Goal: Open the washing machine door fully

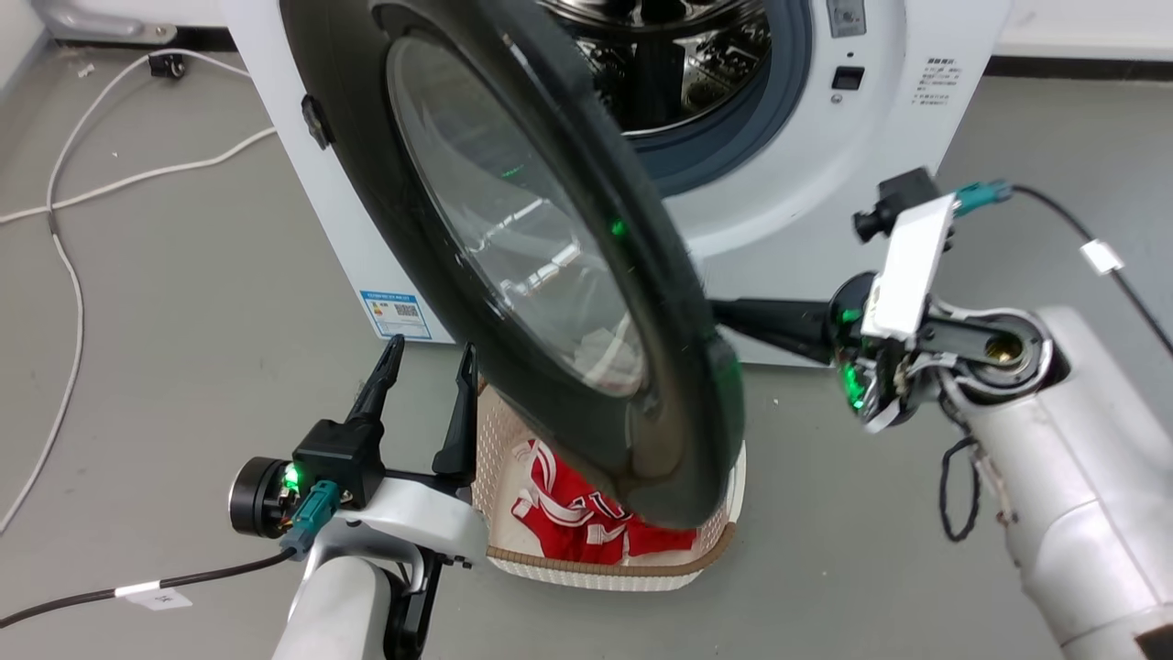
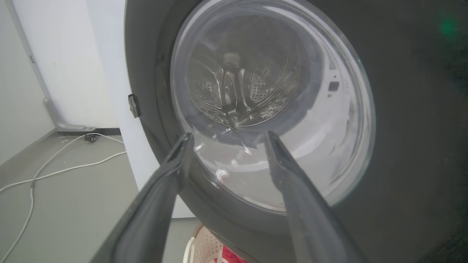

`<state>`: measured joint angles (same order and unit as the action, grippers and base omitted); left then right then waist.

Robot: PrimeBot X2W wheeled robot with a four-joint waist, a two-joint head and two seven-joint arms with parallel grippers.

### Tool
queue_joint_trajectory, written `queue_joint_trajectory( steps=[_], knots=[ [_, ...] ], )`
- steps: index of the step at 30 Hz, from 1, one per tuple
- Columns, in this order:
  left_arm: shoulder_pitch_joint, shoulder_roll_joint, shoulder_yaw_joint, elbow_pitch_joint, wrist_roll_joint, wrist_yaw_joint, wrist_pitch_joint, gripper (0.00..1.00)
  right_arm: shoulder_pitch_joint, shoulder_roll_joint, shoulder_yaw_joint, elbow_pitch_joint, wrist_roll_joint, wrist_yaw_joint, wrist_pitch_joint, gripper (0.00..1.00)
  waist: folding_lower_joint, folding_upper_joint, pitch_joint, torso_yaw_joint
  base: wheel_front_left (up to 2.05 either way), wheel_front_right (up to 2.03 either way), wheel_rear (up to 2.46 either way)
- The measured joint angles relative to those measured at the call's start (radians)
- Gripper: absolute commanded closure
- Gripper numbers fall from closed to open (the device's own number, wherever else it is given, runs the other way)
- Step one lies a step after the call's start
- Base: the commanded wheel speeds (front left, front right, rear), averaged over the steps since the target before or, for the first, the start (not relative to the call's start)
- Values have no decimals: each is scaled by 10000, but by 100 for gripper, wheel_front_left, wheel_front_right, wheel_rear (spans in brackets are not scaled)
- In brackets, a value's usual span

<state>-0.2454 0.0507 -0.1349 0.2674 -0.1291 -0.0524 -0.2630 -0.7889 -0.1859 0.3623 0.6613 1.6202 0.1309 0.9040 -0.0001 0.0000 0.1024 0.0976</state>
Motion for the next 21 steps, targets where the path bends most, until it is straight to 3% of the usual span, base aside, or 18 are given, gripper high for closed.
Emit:
queue_joint_trajectory(
  steps=[11, 21],
  knots=[
    [243, 0, -144, 100, -54, 42, 0, 0, 916, 153, 15, -706, 96, 0, -483, 100, -1, 0, -400, 37, 0, 0, 0],
    [518, 0, -73, 222, -56, 88, 0, 0, 2110, 63, -1333, -1446, -6, 0, -3243, 100, -1, 0, -729, -67, 0, 0, 0]
  ],
)
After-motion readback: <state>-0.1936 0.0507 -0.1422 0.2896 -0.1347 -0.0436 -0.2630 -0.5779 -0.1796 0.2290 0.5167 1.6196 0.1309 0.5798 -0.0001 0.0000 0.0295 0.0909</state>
